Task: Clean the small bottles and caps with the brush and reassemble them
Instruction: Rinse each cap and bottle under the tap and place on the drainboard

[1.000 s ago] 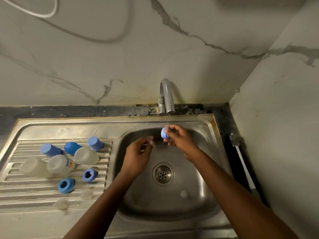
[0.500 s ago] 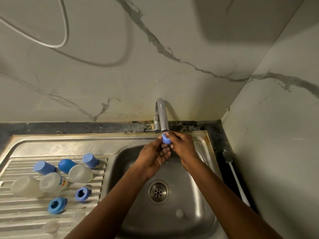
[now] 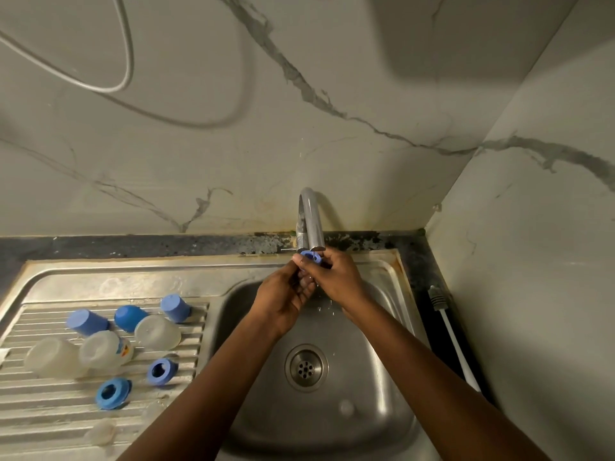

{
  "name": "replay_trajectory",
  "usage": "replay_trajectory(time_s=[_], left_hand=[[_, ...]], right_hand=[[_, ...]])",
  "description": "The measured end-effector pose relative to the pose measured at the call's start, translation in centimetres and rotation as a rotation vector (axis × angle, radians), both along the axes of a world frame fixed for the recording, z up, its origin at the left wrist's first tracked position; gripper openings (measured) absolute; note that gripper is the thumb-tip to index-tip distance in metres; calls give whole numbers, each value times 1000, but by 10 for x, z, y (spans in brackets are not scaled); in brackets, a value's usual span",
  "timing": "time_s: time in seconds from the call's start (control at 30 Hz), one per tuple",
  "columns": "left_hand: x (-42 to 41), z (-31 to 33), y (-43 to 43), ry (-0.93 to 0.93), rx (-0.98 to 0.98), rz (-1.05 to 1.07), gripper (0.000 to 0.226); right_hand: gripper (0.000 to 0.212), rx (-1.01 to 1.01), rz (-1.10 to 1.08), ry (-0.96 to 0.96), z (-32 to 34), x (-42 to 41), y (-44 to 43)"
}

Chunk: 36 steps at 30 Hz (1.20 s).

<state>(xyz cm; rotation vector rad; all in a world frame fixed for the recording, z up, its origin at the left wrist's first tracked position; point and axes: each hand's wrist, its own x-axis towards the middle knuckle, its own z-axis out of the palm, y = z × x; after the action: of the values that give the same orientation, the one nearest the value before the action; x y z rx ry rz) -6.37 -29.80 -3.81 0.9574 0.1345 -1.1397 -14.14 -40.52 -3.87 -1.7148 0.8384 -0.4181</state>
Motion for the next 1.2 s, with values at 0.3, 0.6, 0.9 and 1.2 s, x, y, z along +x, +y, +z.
replay_trajectory(time_s=[0.3,0.6,0.9,1.2], left_hand=[[2,0,-2,-339,103,21,40],[-2,-4,4,-1470,330,-282,26],[10,-4,25,-2188,603,-405,53],[1,3,23,-1767,490,-439,38]], right_hand=[[40,-197,149,79,6,2,5],[23,630,-178,-241,6,8,-8],[45,513,-193,-109,13,1,-13],[26,581,-148,-207,1,4,-6]])
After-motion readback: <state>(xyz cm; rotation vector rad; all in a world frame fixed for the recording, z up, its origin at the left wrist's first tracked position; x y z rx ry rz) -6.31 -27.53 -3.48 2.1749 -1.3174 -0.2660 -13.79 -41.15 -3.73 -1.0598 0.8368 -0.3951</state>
